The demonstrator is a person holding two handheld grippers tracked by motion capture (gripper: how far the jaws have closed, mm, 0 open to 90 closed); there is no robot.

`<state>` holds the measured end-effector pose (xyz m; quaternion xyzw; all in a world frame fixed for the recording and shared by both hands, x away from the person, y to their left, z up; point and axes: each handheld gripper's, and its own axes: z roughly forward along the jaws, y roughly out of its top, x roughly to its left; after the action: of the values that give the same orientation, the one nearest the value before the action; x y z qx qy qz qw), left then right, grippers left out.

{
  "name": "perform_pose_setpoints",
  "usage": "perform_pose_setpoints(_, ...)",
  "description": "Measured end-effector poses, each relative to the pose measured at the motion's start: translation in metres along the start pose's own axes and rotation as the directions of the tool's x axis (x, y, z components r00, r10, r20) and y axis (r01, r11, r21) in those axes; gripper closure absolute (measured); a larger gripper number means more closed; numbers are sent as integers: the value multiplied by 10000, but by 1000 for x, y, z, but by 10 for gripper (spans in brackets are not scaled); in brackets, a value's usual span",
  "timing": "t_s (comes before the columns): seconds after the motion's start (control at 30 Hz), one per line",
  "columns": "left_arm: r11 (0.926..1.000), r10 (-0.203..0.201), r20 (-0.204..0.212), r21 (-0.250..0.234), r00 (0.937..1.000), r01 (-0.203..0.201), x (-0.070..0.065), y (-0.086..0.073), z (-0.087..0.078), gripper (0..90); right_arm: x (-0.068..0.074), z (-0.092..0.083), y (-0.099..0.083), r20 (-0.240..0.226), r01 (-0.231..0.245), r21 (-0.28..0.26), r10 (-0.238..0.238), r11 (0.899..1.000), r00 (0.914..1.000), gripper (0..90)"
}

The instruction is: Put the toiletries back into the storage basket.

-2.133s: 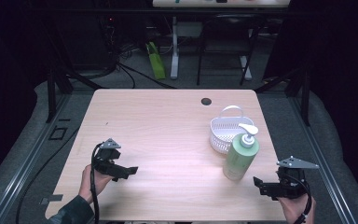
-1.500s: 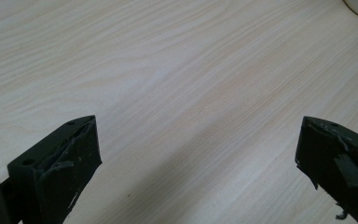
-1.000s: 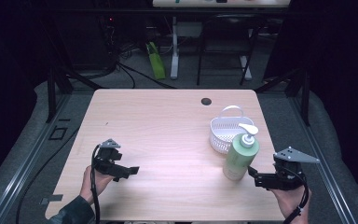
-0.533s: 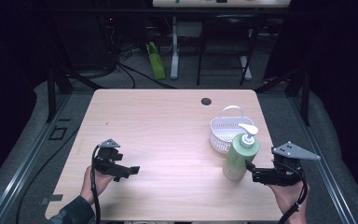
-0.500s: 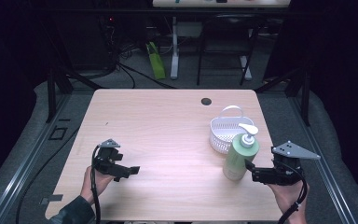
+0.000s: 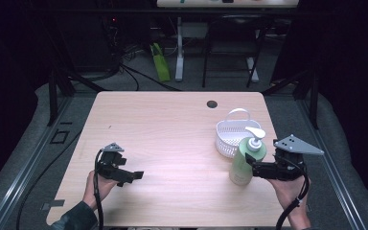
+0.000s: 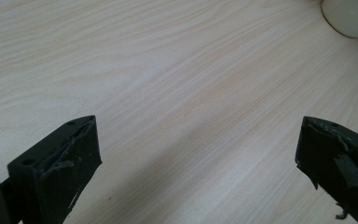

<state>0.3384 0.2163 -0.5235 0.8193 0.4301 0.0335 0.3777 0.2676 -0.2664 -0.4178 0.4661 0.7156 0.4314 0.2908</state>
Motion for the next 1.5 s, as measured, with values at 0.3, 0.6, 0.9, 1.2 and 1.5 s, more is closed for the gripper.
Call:
perform_pose_setpoints(0.3, 10000, 46, 25, 42, 10000, -46, 0, 0, 0, 0, 1, 8, 9, 34, -29, -407, 30, 9992, 10000, 0)
perform_pose_setpoints(0.6, 10000, 37, 6, 68, 10000, -37, 0, -1, 0, 0, 0, 6, 10, 91, -248, -923, 258, 9954, 9996, 268)
perform_pose_setpoints(0.9, 9999, 73, 21, 134, 10000, -73, 0, -2, 0, 0, -2, 5, 9, 7, -368, -1101, 371, 9932, 9993, 448)
perform_pose_setpoints(1.2, 9999, 77, -22, 153, 10000, -76, 1, -2, 1, 0, -3, 3, 6, -361, -709, -1649, 658, 9838, 9972, 619)
perform_pose_setpoints(1.5, 9998, 92, -23, 176, 10000, -91, 1, -2, 1, 0, -5, 2, 5, -452, -1011, -1830, 943, 9779, 9945, 667)
